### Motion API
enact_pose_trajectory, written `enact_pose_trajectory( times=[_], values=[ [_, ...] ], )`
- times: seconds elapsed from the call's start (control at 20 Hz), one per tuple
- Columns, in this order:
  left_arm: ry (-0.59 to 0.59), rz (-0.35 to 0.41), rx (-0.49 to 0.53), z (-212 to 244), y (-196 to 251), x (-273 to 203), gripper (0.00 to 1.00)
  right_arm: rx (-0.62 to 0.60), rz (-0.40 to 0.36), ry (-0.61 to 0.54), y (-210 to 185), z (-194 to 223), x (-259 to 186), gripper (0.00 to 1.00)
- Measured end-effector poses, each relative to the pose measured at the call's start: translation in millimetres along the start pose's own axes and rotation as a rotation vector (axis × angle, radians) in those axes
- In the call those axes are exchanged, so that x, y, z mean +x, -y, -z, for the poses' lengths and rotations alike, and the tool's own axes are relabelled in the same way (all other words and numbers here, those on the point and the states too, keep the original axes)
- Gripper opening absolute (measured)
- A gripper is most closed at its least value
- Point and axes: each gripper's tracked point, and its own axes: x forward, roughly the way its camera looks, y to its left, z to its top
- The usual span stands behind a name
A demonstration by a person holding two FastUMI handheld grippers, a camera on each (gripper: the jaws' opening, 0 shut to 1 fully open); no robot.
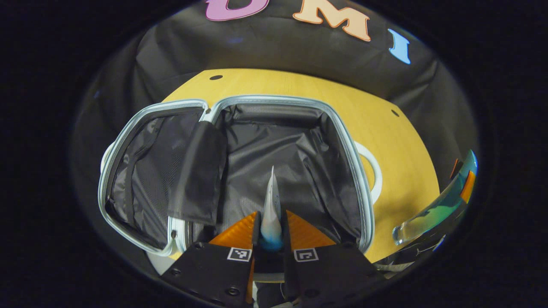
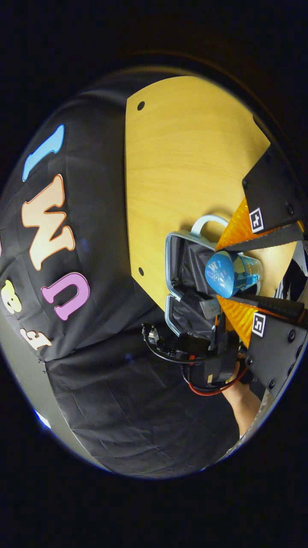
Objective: First open the suitcase, pack the skin care products into it, and then close the suitcase.
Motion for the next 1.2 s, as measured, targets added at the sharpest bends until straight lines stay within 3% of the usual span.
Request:
enact_pose_trajectory(
  times=[0.1, 0.25, 0.45, 0.65, 0.85, 0.9, 0.95, 1.1, 1.15, 1.2],
  values=[
    [0.004, 0.022, -0.008, -6.8, -5.7, 6.7, 0.27, -0.021, 0.009, -0.023, -10.4, 2.3, 18.2, 0.53],
    [0.052, 0.108, -0.016, -27.0, 1.0, 0.5, 1.00, -0.019, 0.021, -0.064, -20.9, 10.4, 48.7, 0.53],
    [0.136, 0.147, 0.032, -51.9, -7.1, -13.6, 0.96, 0.009, 0.061, -0.140, -19.7, 33.0, 88.7, 0.51],
    [0.187, 0.143, 0.009, -68.9, -36.3, -28.8, 0.96, 0.002, 0.115, -0.248, -12.0, 62.3, 116.1, 0.53],
    [0.216, 0.090, -0.040, -77.3, -85.9, -37.4, 0.96, 0.045, 0.139, -0.225, -16.3, 51.5, 139.2, 0.50],
    [0.224, 0.072, -0.053, -80.3, -100.7, -40.5, 0.96, 0.050, 0.144, -0.203, -19.5, 44.2, 143.1, 0.55],
    [0.236, 0.050, -0.069, -82.2, -116.4, -41.9, 0.96, 0.050, 0.146, -0.174, -21.7, 36.7, 150.0, 0.51],
    [0.264, -0.008, -0.131, -90.0, -166.8, -52.5, 0.96, 0.013, 0.153, -0.108, -30.0, 12.3, 153.5, 1.00],
    [0.271, -0.024, -0.153, -92.1, -183.8, -57.0, 0.96, -0.011, 0.166, -0.091, -30.6, 5.3, 155.3, 0.94],
    [0.281, -0.045, -0.172, -95.8, -201.0, -60.5, 0.96, -0.030, 0.177, -0.078, -32.4, 1.2, 156.8, 0.98]
  ],
)
